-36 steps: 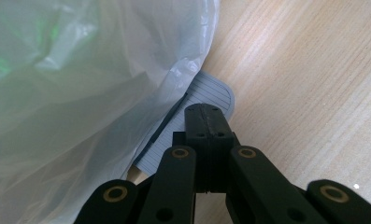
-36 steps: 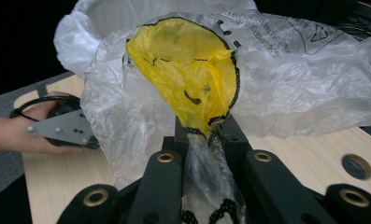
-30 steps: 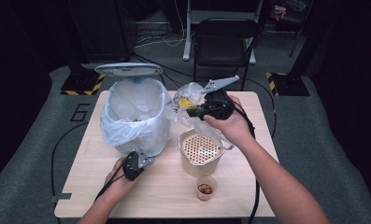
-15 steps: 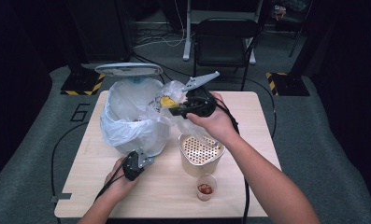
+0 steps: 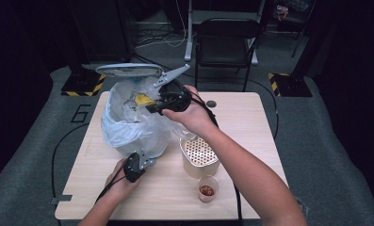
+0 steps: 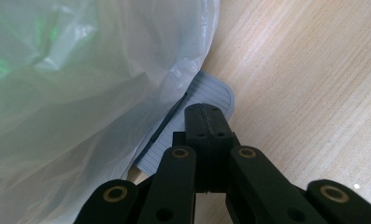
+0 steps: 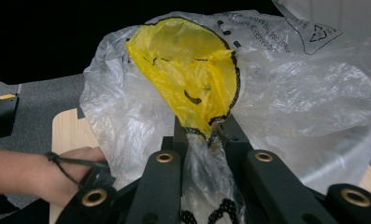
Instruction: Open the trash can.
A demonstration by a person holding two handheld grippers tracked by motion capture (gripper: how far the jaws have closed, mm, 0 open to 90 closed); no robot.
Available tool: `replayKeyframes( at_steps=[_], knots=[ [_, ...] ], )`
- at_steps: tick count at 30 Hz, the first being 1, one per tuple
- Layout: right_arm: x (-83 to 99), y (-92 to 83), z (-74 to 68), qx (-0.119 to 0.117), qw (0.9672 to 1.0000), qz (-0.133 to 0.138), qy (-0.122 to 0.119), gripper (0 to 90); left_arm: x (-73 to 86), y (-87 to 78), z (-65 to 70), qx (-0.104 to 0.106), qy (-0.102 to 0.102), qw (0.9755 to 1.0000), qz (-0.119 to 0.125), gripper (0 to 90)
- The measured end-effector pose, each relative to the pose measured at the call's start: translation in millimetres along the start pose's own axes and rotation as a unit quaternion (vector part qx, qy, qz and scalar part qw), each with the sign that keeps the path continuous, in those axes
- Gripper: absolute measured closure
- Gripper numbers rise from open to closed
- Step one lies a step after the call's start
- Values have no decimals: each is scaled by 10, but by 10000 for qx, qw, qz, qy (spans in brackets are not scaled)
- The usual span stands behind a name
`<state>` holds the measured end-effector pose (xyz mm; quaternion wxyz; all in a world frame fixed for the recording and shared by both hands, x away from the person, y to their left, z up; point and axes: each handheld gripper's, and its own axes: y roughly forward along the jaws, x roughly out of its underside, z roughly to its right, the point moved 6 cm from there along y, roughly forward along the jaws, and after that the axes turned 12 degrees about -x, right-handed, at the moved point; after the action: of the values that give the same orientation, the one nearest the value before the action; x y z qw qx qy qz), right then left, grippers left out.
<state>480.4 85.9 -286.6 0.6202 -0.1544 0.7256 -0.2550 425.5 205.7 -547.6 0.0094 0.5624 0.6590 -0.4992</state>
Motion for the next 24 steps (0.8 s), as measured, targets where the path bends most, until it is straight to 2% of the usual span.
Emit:
replayKeyframes(
  at_steps=[4,5,16,17,18,21,24],
  knots=[
    [-72,138,7,-47,10000,-53,-32,806,0,2,0,-16,0,10000,15,900],
    [-85,172,14,-55,9999,-73,-56,805,-2,8,-4,-170,4,9998,60,900],
    [-202,403,132,53,9999,-131,-53,789,-3,8,-5,-168,13,9998,58,900],
    [-212,413,142,64,9999,-139,-54,789,-1,9,3,-88,15,10000,42,900],
    [-222,421,151,64,9999,-140,-61,789,-3,8,-4,-169,9,9998,57,900],
    [-238,454,184,126,9997,-172,-72,787,1,-7,-1,14,29,10000,-19,900],
    [-232,491,218,173,9996,-187,-88,764,1,2,6,50,-6,10000,2,900]
  ],
)
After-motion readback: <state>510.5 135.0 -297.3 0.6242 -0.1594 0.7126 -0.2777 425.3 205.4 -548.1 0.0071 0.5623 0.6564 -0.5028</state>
